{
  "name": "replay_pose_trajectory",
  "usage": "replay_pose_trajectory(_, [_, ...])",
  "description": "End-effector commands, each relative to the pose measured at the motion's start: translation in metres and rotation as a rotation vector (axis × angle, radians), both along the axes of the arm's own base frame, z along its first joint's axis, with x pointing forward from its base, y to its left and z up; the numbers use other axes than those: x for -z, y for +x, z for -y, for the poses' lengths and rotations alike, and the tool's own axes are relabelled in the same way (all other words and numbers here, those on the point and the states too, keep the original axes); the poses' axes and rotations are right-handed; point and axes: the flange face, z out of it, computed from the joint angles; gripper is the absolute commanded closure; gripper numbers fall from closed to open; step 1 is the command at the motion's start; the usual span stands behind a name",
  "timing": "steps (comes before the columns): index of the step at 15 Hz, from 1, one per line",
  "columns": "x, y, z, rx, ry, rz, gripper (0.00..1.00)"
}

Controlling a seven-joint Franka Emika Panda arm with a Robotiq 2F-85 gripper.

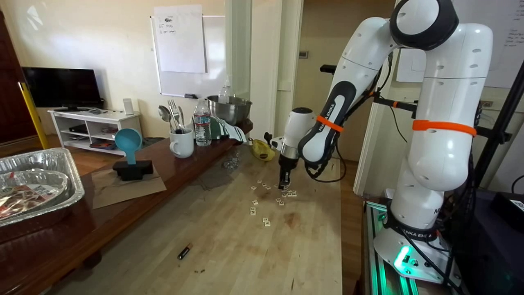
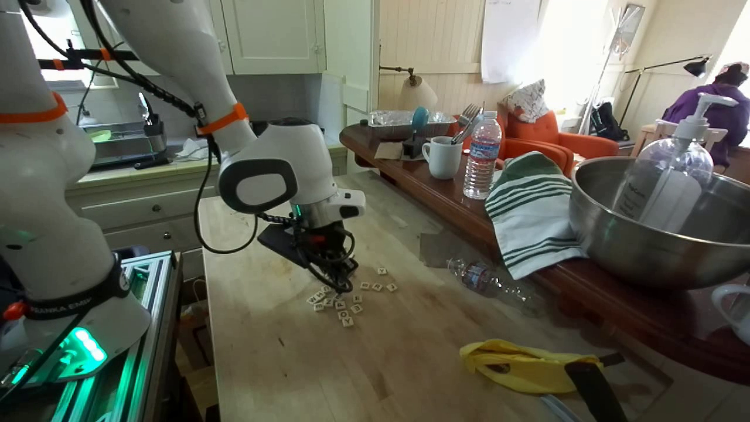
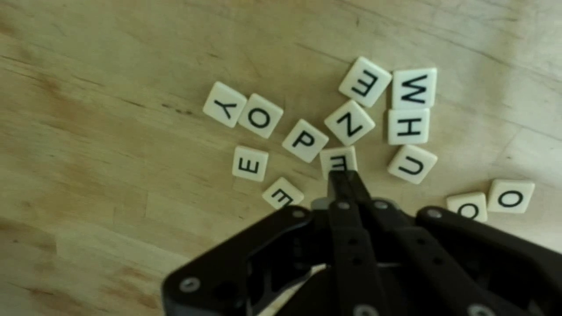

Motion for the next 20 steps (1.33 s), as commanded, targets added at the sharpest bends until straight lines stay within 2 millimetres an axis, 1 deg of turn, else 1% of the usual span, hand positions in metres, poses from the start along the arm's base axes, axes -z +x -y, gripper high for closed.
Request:
replay_pose_trajectory(1, [-0.012,0.002,-0.016,-0.006,0.014,0.029,1.00])
replay_pose_trajectory(4, [-0.012,0.005,-0.031,-0.029,0.026,0.027,1.00])
replay_pose_trajectory(6, [-0.008,0.008,-0.041,-0.053,0.037,0.001,1.00])
replay_pose_trajectory(9, [-0.008,0.008,-0.053,-0.113,0.047,-0.018,1.00])
replay_pose_trajectory(13, [-0.009,0.007,-0.059,-0.205,0.043,-0.043,1.00])
replay_pose_trajectory(17, [-0.005,0.001,-0.060,-0.319,0.027,-0.096,1.00])
replay_pose_trajectory(20, [-0.006,0.000,-0.060,-0.370,0.015,-0.119,1.00])
